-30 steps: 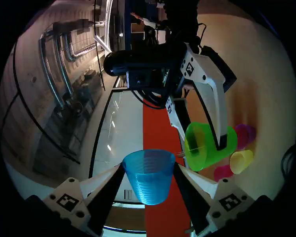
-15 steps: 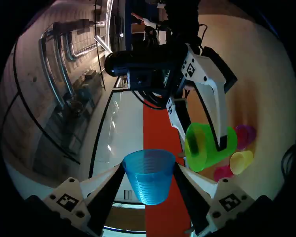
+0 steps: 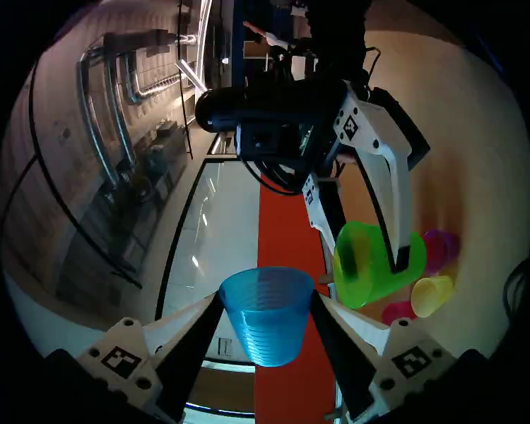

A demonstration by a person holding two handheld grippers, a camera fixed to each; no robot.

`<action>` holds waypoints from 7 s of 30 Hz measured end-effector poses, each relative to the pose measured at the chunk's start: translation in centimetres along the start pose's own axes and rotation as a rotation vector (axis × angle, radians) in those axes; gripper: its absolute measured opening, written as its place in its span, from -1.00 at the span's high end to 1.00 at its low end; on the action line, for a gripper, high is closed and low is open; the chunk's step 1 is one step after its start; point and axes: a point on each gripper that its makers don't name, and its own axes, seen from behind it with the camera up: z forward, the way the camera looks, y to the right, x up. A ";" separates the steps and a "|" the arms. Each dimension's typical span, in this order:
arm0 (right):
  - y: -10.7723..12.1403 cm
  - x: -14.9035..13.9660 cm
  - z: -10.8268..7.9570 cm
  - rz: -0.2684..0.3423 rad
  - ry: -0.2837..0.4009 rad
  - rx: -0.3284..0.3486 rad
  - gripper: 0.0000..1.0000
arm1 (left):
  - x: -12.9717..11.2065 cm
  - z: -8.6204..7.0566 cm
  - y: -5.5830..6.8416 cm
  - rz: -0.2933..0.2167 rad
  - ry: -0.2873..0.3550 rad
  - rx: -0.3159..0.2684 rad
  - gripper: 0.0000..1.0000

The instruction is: Pour water

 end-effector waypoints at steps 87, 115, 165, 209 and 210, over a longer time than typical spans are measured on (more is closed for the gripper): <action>-0.5 2.0 -1.3 -0.038 0.026 -0.038 -0.81 | -6.2 -0.6 2.5 -1.446 -0.113 -0.036 -0.74; 0.0 1.3 -2.8 0.002 -0.030 -0.038 -0.81 | -6.9 -1.1 5.8 -1.459 -0.143 -0.094 -0.75; 0.5 -8.2 -6.5 0.045 -0.262 -0.039 -0.82 | -3.6 -1.8 17.9 -1.399 -0.209 -0.348 -0.75; 0.4 -20.3 -7.4 0.083 -0.462 -0.009 -0.83 | -2.5 -2.1 30.9 -1.362 -0.289 -0.531 -0.74; 0.4 -20.5 -7.4 0.083 -0.463 -0.009 -0.82 | -2.5 -2.1 30.9 -1.363 -0.289 -0.531 -0.74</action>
